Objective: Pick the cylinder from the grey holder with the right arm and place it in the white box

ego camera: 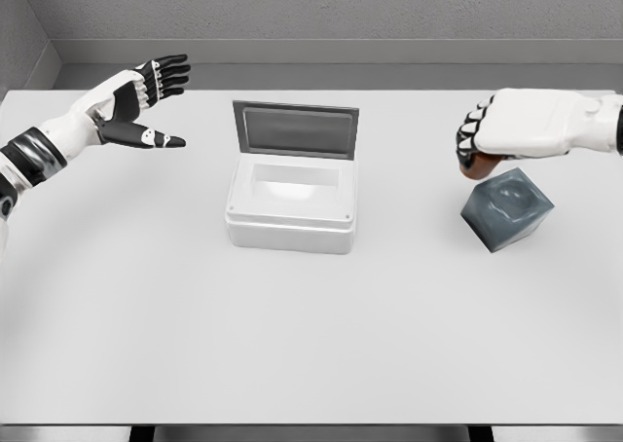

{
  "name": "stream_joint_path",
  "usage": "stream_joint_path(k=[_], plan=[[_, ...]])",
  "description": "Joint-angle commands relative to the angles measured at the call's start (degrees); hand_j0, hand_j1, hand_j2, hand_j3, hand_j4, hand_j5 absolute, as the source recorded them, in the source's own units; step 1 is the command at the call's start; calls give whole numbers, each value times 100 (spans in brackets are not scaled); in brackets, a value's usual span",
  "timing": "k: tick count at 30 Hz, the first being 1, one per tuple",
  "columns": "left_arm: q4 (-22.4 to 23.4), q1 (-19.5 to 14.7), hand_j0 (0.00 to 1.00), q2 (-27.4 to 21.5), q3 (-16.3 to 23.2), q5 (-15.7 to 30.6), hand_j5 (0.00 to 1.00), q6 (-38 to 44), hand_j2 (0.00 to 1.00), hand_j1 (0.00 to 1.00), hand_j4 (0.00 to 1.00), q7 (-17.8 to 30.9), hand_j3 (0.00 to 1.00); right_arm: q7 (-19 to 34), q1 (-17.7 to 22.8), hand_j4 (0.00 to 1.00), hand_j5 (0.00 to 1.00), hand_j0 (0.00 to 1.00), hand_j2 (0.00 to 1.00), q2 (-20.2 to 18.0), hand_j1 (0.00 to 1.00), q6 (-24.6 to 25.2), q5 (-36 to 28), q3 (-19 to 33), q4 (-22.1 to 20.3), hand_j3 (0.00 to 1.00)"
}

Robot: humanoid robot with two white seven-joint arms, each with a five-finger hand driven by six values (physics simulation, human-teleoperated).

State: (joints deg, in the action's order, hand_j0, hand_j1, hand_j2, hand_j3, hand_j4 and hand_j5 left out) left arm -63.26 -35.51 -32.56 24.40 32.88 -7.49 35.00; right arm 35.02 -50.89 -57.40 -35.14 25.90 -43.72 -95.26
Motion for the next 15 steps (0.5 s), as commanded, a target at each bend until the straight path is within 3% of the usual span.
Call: stream_joint_path(k=[1,15], plan=[[-10,0,100,-5,-5,35,100,2,100,100,100,0,100,-2,0,50,50,50,50,54,50,14,-15,4,-2,50],[-2,0,100,-14,-23,35,100,2,100,100,100,0,100,-2,-97,50,50,50,50,625,50,14,-6,-22,-28,50]])
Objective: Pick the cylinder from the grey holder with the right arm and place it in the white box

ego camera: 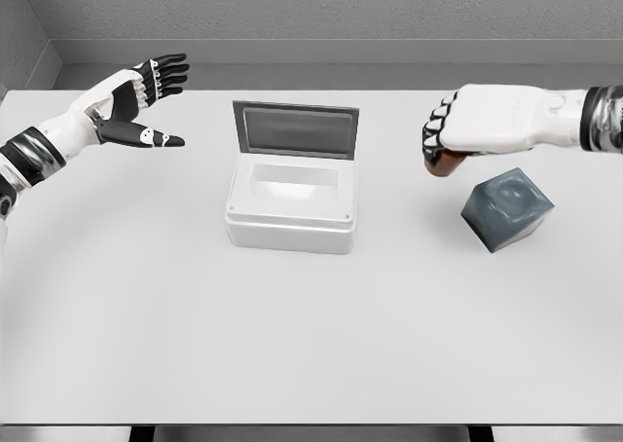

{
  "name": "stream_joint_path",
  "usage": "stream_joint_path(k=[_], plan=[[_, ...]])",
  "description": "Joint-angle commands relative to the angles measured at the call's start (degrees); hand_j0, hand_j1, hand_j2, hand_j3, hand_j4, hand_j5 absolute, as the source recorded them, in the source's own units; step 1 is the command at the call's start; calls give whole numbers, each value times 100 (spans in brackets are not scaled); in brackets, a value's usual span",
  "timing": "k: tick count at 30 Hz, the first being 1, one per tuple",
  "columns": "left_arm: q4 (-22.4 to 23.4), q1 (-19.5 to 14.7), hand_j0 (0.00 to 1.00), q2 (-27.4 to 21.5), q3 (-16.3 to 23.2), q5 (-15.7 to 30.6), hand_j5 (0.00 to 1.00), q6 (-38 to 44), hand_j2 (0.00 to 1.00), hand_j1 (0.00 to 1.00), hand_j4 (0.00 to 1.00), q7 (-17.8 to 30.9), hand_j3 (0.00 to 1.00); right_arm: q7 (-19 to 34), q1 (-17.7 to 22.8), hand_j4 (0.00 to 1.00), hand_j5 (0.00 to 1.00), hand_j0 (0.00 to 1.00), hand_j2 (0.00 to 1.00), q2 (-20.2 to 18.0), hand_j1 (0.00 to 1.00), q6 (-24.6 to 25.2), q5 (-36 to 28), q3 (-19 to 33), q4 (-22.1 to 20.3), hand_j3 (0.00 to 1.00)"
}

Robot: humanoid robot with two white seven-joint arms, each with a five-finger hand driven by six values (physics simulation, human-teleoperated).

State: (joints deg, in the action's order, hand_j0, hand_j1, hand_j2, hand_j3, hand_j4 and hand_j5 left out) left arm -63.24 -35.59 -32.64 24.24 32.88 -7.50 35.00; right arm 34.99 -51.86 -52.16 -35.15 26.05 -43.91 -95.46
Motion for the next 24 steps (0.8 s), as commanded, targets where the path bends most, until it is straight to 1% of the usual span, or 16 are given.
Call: stream_joint_path(k=[1,11,14,24], plan=[[-4,9,100,-6,-7,34,100,-6,100,100,100,0,100,1,0,50,50,50,50,118,50,15,-29,-4,-8,50],[-4,0,100,-6,-7,34,100,2,100,100,100,0,100,1,-9,50,50,50,50,417,50,15,-12,-21,10,50],[-4,-9,100,-6,-7,34,100,2,100,100,100,0,100,1,-79,50,50,50,50,602,50,15,-3,-56,10,50],[-4,9,100,3,-15,34,100,2,100,100,100,0,100,1,-158,50,50,50,50,901,50,15,23,-65,19,50]])
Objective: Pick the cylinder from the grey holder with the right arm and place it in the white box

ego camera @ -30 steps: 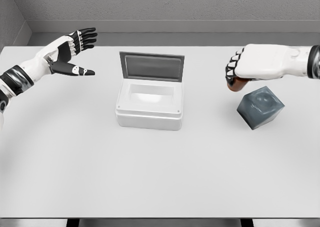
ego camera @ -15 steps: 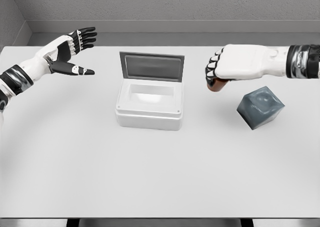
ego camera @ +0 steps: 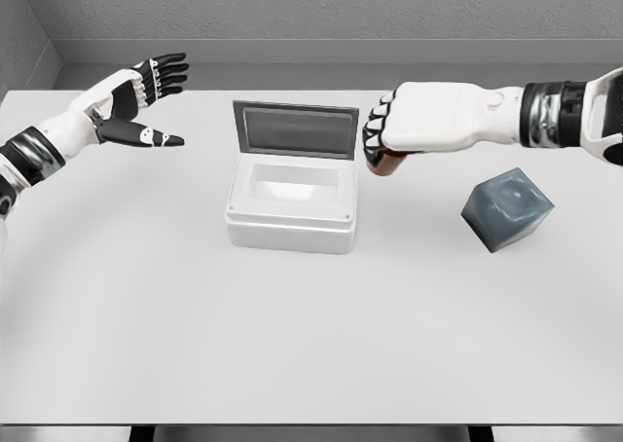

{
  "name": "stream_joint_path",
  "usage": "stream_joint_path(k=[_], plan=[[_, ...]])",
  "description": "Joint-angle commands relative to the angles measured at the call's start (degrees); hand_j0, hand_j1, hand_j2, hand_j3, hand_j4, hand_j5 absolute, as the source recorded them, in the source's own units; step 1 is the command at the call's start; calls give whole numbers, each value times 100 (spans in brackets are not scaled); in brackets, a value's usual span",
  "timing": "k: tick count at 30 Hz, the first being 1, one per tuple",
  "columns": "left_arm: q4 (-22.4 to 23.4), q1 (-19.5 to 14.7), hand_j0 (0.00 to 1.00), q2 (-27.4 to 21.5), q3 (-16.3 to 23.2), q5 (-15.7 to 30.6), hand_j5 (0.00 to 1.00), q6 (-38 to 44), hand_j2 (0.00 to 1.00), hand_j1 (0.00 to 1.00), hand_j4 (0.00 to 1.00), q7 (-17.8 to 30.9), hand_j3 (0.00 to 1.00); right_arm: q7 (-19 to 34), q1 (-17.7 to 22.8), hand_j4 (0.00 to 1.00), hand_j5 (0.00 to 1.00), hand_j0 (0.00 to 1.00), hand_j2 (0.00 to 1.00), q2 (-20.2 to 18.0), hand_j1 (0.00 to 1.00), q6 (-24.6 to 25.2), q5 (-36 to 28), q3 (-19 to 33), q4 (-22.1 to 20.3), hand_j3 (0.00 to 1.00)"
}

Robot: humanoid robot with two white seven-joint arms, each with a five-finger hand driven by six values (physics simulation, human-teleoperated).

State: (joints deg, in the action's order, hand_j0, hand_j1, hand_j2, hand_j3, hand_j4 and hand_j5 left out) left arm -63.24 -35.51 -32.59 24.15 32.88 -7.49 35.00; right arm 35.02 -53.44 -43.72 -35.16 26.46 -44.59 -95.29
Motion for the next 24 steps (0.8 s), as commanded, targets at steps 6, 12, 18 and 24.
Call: stream_joint_path(k=[6,12,18,24], plan=[[-4,-9,100,-2,-7,35,100,2,100,100,100,0,100,-2,-9,50,50,50,50,259,50,16,26,3,28,50],[-4,-9,100,-2,-7,35,100,2,100,100,100,0,100,-2,-158,50,50,50,50,469,50,16,96,-173,247,50],[5,-9,100,-11,-7,35,100,-7,100,100,100,0,100,-2,-211,50,50,50,50,584,50,16,96,-226,256,50],[5,-9,100,-11,-7,35,100,-7,100,100,100,0,100,-2,-264,50,50,50,50,689,50,16,105,-226,256,50]])
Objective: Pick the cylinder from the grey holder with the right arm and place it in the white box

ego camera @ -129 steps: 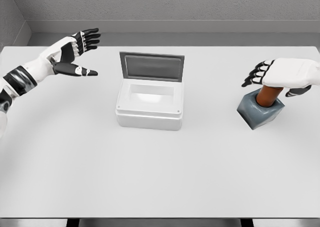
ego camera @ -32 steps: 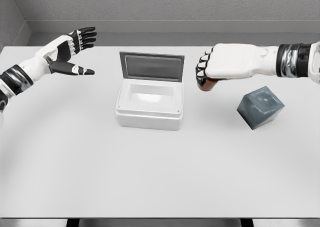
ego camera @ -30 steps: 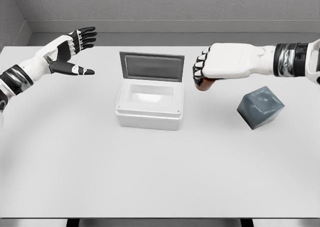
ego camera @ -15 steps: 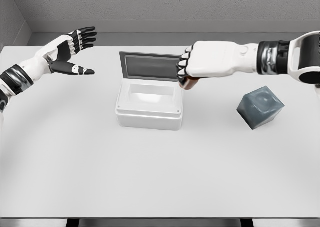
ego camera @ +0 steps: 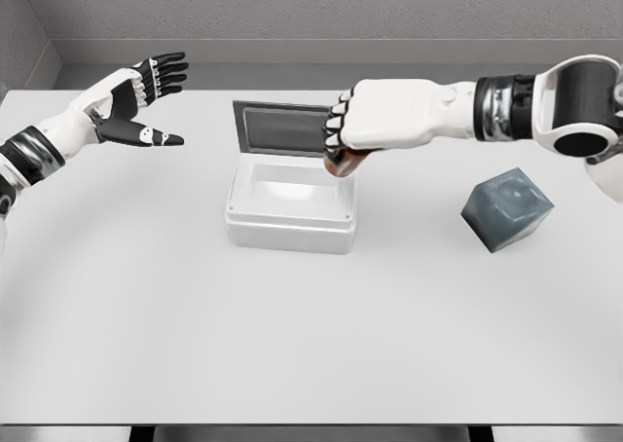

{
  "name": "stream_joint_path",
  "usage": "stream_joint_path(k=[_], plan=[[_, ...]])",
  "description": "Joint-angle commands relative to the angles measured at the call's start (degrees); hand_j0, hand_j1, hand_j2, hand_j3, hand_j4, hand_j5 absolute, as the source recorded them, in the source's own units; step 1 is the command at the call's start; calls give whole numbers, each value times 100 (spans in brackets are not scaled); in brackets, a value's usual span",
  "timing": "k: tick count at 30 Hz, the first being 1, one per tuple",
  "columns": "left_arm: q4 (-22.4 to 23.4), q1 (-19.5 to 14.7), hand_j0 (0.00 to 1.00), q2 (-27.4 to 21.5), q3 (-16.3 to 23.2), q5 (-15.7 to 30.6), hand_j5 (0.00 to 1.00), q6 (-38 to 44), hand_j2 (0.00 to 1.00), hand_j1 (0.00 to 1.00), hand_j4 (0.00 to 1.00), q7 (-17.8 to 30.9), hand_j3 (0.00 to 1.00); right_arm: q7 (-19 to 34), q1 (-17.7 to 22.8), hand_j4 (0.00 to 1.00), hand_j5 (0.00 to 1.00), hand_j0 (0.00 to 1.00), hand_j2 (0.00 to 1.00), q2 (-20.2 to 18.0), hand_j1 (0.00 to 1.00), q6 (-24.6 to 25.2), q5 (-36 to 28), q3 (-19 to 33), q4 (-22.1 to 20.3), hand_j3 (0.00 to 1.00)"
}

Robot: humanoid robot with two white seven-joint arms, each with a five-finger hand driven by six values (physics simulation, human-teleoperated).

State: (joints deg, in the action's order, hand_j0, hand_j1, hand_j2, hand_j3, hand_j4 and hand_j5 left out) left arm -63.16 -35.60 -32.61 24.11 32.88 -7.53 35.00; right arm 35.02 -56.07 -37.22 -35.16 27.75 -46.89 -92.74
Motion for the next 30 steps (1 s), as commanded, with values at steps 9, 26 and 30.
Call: stream_joint_path(k=[9,26,30], plan=[[-4,-9,100,-8,-3,34,100,-3,100,100,100,0,100,-2,-79,50,50,50,50,268,50,16,73,-154,318,50],[-4,-9,100,-8,-3,34,100,-3,100,100,100,0,100,-2,-79,100,100,100,100,488,100,16,222,-189,635,100],[-4,-9,100,-8,-3,34,100,5,100,100,100,0,100,-2,-79,100,100,100,100,505,100,16,231,-181,626,100]])
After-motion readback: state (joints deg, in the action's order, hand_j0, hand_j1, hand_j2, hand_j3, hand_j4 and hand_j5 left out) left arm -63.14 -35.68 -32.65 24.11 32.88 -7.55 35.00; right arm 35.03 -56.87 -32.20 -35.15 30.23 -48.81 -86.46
